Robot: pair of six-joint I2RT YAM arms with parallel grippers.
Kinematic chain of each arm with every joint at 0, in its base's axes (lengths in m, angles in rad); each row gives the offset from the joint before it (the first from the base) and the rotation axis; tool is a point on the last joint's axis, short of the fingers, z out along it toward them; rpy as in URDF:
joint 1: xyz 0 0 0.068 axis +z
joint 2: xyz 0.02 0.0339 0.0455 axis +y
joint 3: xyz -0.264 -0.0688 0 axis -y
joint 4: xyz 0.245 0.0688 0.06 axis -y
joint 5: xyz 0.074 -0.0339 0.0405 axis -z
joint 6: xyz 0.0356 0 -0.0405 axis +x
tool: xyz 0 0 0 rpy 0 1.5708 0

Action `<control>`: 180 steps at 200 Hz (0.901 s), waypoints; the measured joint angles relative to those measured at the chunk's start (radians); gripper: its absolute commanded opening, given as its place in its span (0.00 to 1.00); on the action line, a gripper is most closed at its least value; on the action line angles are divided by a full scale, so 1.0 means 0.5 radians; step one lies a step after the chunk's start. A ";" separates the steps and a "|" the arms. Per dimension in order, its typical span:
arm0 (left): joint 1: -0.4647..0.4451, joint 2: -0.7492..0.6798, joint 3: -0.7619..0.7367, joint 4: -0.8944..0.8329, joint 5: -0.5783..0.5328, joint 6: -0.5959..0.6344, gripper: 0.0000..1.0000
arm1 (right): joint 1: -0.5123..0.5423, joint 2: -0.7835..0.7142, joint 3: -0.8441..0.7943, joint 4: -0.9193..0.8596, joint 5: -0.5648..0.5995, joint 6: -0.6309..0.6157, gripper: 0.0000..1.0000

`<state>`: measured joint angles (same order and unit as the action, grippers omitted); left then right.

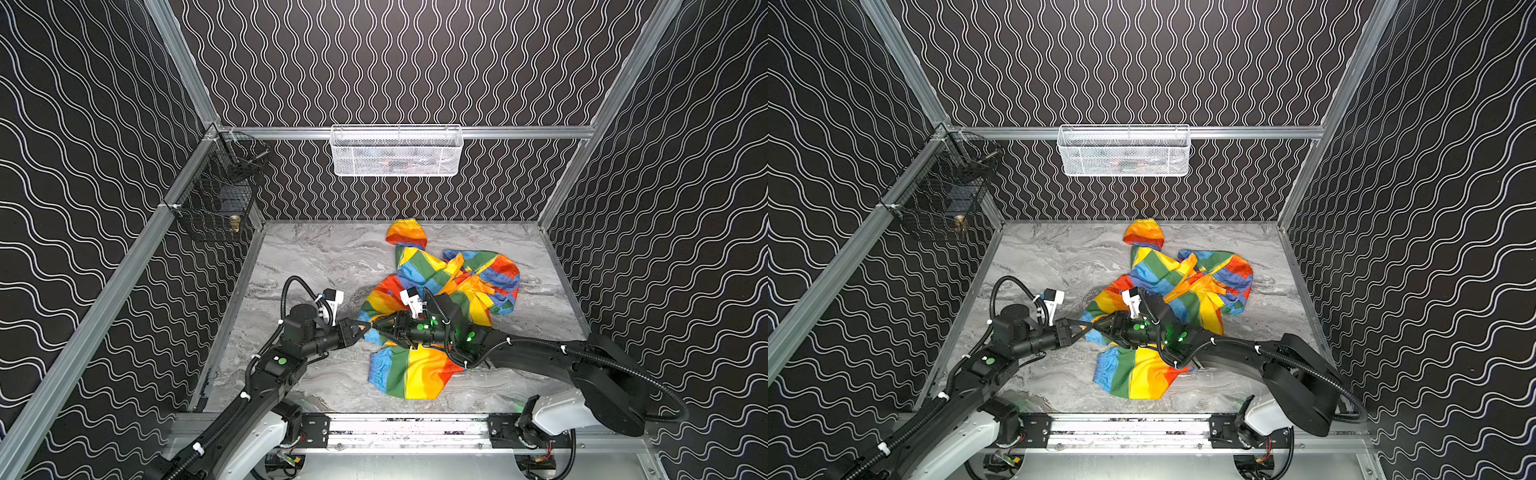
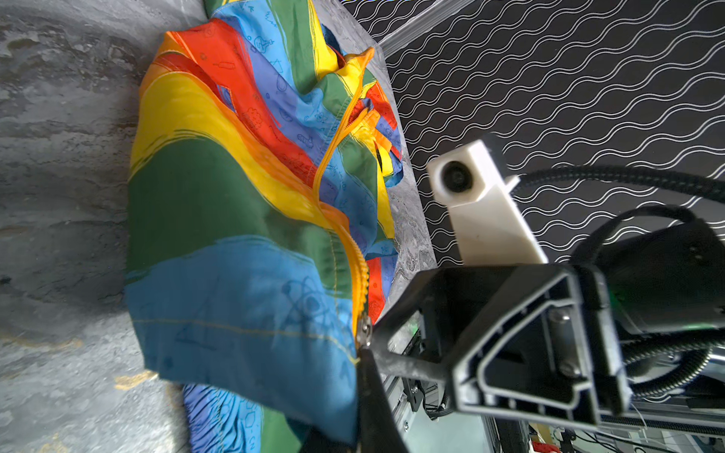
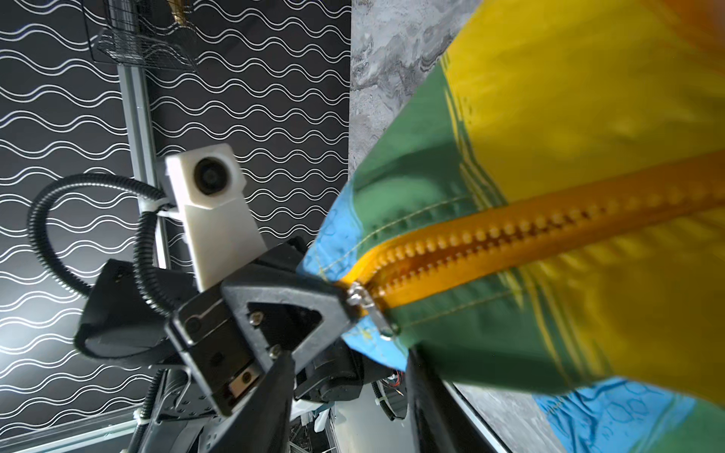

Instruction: Zip up the jacket

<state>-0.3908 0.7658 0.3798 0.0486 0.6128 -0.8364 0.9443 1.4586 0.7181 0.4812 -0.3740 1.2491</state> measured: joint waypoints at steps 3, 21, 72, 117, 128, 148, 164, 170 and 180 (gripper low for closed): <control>0.000 0.000 0.000 0.004 0.002 -0.004 0.00 | 0.000 0.004 -0.002 0.009 -0.002 0.002 0.48; 0.000 -0.007 0.000 0.008 0.013 -0.004 0.00 | 0.002 0.020 -0.022 0.054 0.006 0.027 0.49; 0.000 -0.013 -0.002 0.019 0.037 -0.011 0.00 | 0.002 0.072 -0.039 0.188 0.020 0.082 0.44; 0.000 -0.018 -0.002 0.021 0.045 -0.011 0.00 | 0.002 0.099 -0.045 0.270 0.018 0.123 0.38; 0.000 -0.024 -0.002 0.020 0.045 -0.011 0.00 | 0.002 0.098 -0.045 0.275 0.018 0.136 0.38; 0.000 -0.035 -0.002 0.018 0.043 -0.011 0.00 | 0.002 0.085 -0.046 0.274 0.019 0.136 0.36; 0.000 -0.047 -0.002 0.015 0.040 -0.010 0.00 | 0.002 0.066 -0.046 0.271 0.019 0.135 0.35; 0.000 -0.051 -0.002 0.013 0.038 -0.010 0.00 | 0.002 0.061 -0.045 0.264 0.018 0.135 0.35; 0.000 -0.054 -0.002 0.006 0.037 -0.009 0.00 | 0.002 0.058 -0.043 0.253 0.018 0.135 0.35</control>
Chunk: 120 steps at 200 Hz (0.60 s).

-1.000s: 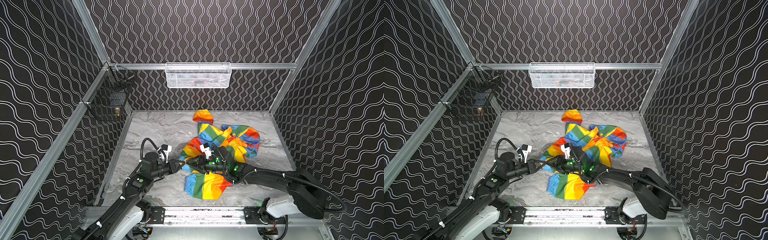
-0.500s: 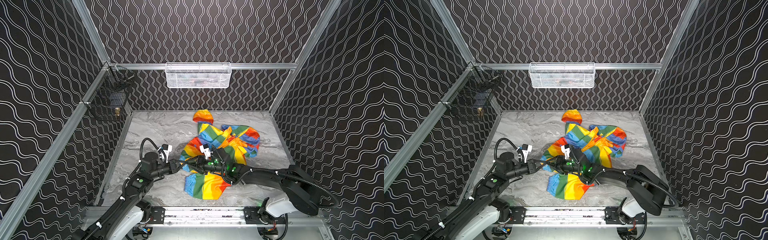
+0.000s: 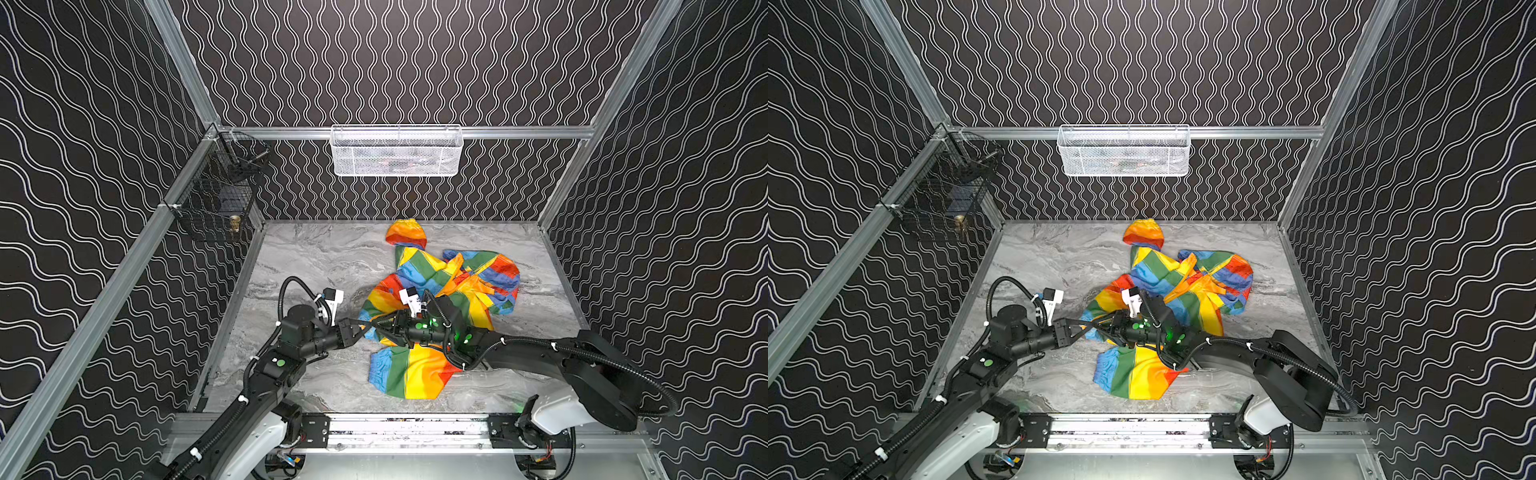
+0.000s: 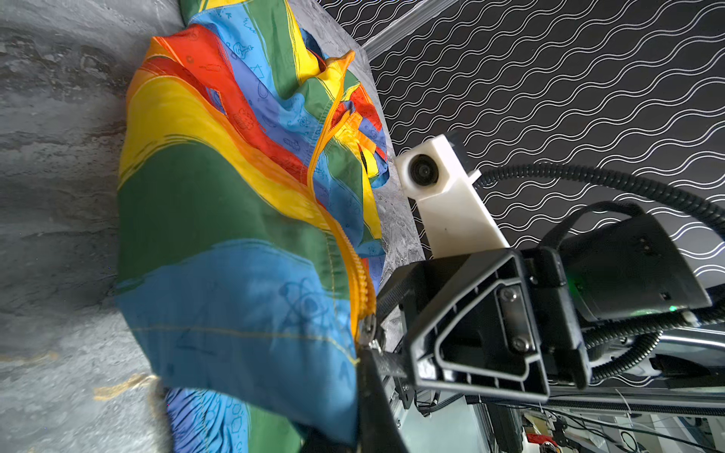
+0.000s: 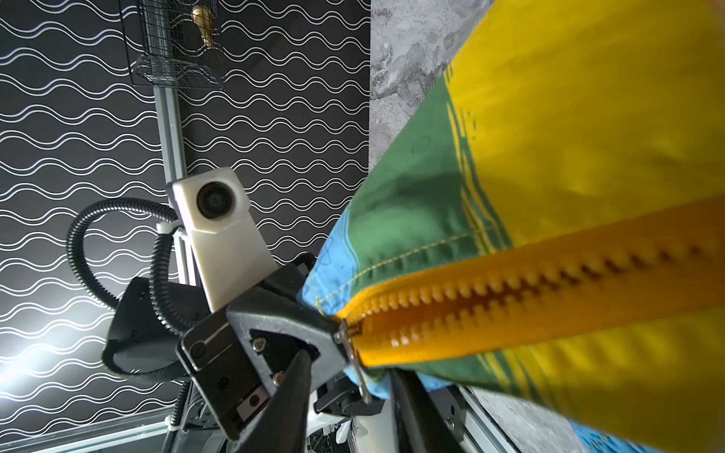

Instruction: Zip up the jacket

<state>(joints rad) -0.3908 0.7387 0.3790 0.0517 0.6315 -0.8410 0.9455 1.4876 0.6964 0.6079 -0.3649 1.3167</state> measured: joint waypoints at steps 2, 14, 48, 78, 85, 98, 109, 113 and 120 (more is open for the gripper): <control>0.000 -0.001 0.000 -0.001 0.000 0.001 0.00 | 0.000 -0.001 0.000 -0.004 0.000 0.000 0.35; 0.000 -0.002 -0.001 -0.004 0.000 0.006 0.00 | 0.000 -0.003 0.001 -0.021 -0.001 0.000 0.38; 0.000 0.000 -0.002 -0.015 -0.001 0.007 0.00 | -0.001 -0.031 -0.006 -0.069 -0.007 0.000 0.40; 0.000 0.011 -0.002 -0.016 -0.001 0.007 0.00 | -0.001 -0.115 -0.053 -0.124 -0.004 0.000 0.42; 0.000 0.014 -0.002 -0.016 -0.001 0.007 0.00 | -0.001 -0.138 -0.055 -0.148 -0.002 -0.002 0.42; 0.000 0.016 -0.002 -0.016 -0.001 0.007 0.00 | -0.001 -0.170 -0.054 -0.169 0.011 -0.034 0.45; 0.000 0.016 -0.002 -0.016 -0.001 0.007 0.00 | -0.001 -0.182 -0.048 -0.182 0.019 -0.048 0.47; 0.000 0.017 -0.002 -0.016 -0.001 0.007 0.00 | -0.001 -0.182 -0.043 -0.192 0.021 -0.052 0.48; 0.000 0.017 -0.002 -0.016 -0.001 0.007 0.00 | -0.001 -0.182 -0.030 -0.205 0.024 -0.065 0.49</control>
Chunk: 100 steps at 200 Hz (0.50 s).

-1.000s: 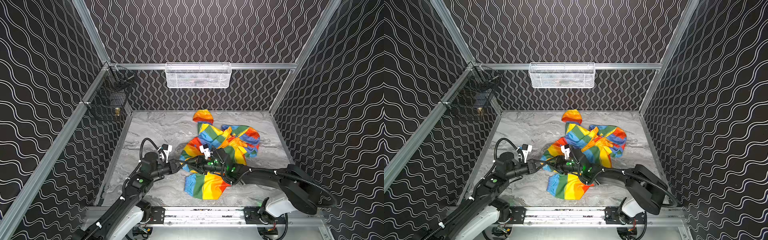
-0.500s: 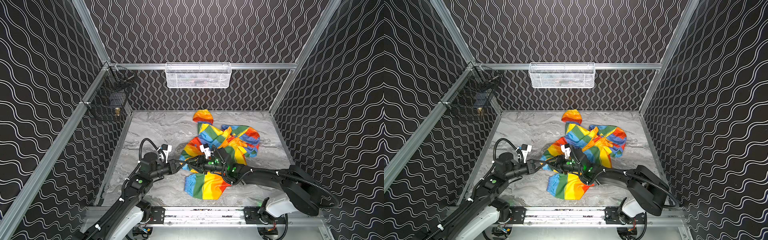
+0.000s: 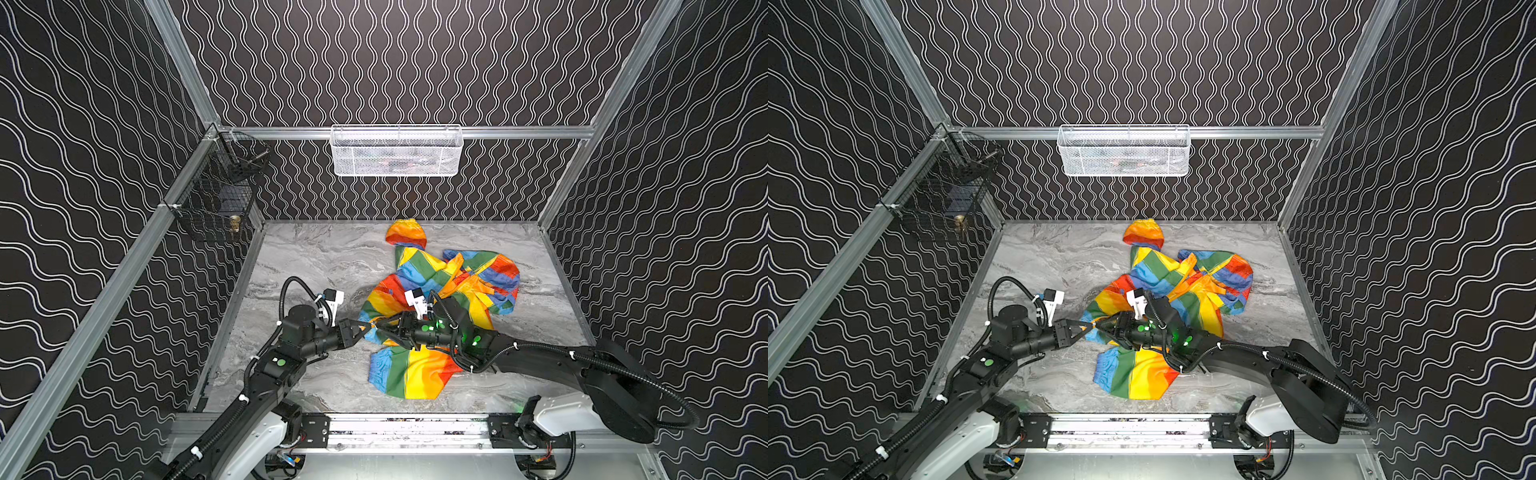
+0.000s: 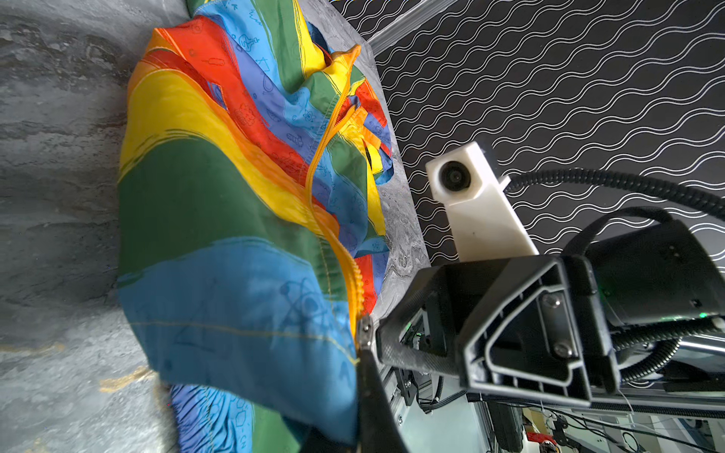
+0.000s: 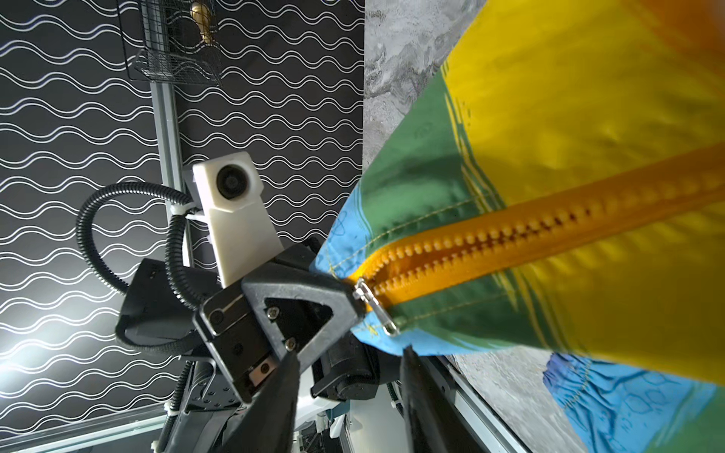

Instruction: Zip up the jacket

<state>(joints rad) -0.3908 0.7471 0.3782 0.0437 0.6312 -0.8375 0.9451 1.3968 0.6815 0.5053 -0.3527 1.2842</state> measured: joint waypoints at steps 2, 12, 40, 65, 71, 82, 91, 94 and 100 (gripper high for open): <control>0.000 0.000 0.000 0.000 0.000 0.000 0.00 | 0.000 0.000 0.003 -0.003 0.001 -0.004 0.50; 0.000 -0.001 0.000 0.000 0.001 0.000 0.00 | 0.000 0.009 0.026 -0.018 0.000 -0.027 0.51; 0.000 0.000 0.000 0.000 0.002 0.000 0.00 | -0.001 0.074 0.060 -0.018 0.001 -0.041 0.53; 0.000 0.005 0.000 0.000 0.002 0.000 0.00 | -0.006 0.115 0.074 -0.019 0.001 -0.043 0.54; 0.000 0.005 0.000 0.000 0.002 0.000 0.00 | -0.006 0.121 0.078 -0.018 0.002 -0.043 0.54; 0.000 0.005 0.000 -0.001 0.002 0.000 0.00 | -0.008 0.127 0.078 -0.017 0.002 -0.043 0.54; 0.000 0.005 0.000 -0.001 0.003 0.000 0.00 | -0.008 0.131 0.078 -0.017 0.003 -0.043 0.54; 0.000 0.005 0.000 -0.001 0.003 0.000 0.00 | -0.008 0.132 0.078 -0.017 0.003 -0.043 0.53; 0.000 0.005 0.000 -0.001 0.003 0.000 0.00 | -0.009 0.133 0.078 -0.016 0.005 -0.043 0.53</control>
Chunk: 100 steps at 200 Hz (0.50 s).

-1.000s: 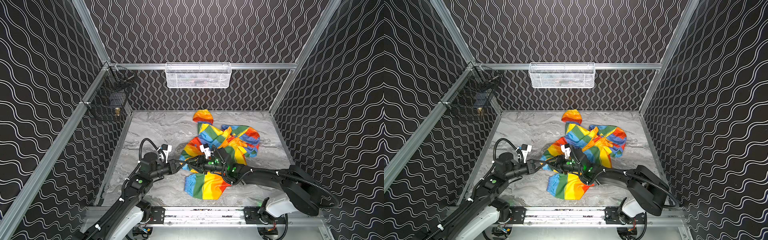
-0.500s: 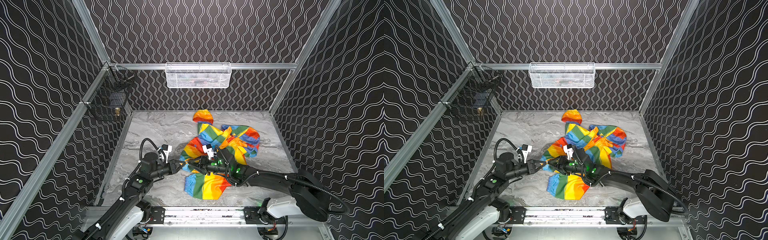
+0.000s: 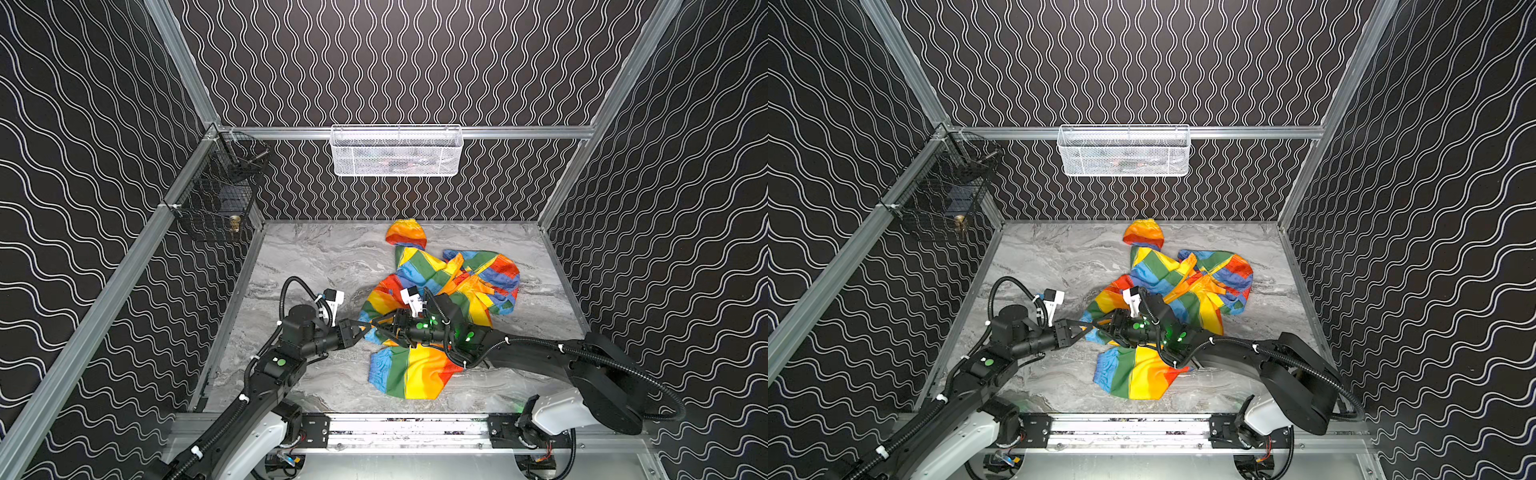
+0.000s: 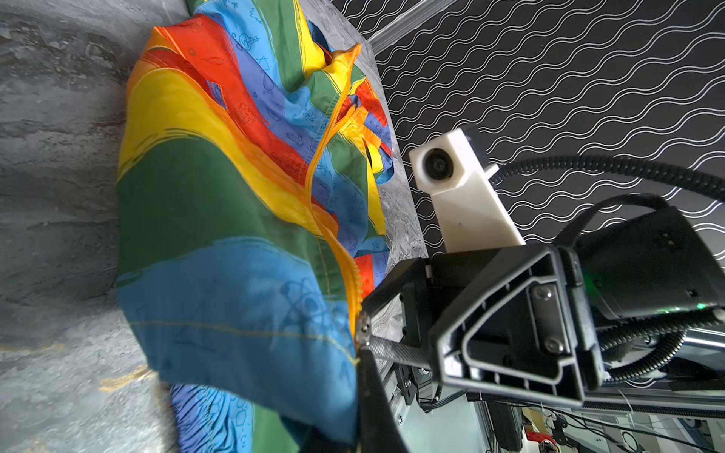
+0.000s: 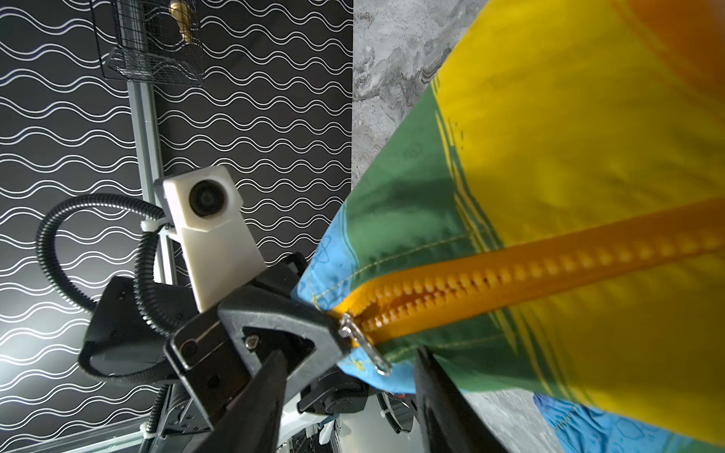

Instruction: Zip up the jacket

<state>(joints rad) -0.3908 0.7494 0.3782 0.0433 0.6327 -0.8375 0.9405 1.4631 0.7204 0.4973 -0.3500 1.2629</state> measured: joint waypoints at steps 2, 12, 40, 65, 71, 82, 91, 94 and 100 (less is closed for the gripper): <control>0.000 0.000 0.000 0.000 0.000 0.000 0.00 | 0.000 0.001 0.000 0.001 0.002 0.000 0.52; 0.000 0.000 0.000 0.000 0.001 0.000 0.00 | 0.000 0.002 0.002 0.006 0.002 0.001 0.51; 0.000 0.002 -0.002 0.001 0.005 0.000 0.00 | -0.002 0.002 0.013 0.013 0.001 0.001 0.47; 0.000 0.002 -0.002 0.001 0.005 0.000 0.00 | -0.002 -0.001 0.015 0.021 -0.005 0.001 0.44; 0.000 0.002 -0.003 0.001 0.005 0.000 0.00 | -0.002 -0.002 0.015 0.022 -0.005 0.002 0.43; 0.000 0.000 -0.007 0.001 0.005 0.000 0.00 | -0.002 -0.005 0.015 0.031 -0.006 0.002 0.42; 0.000 -0.001 -0.010 0.001 0.005 0.000 0.00 | -0.002 -0.005 0.015 0.039 -0.007 0.002 0.41; 0.000 -0.001 -0.011 0.001 0.005 -0.001 0.00 | -0.002 -0.005 0.015 0.042 -0.008 0.002 0.40; 0.000 -0.001 -0.012 0.001 0.005 -0.001 0.00 | -0.002 -0.005 0.015 0.049 -0.011 0.003 0.39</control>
<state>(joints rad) -0.3908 0.7490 0.3721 0.0437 0.6350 -0.8379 0.9398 1.4609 0.7280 0.5217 -0.3553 1.2644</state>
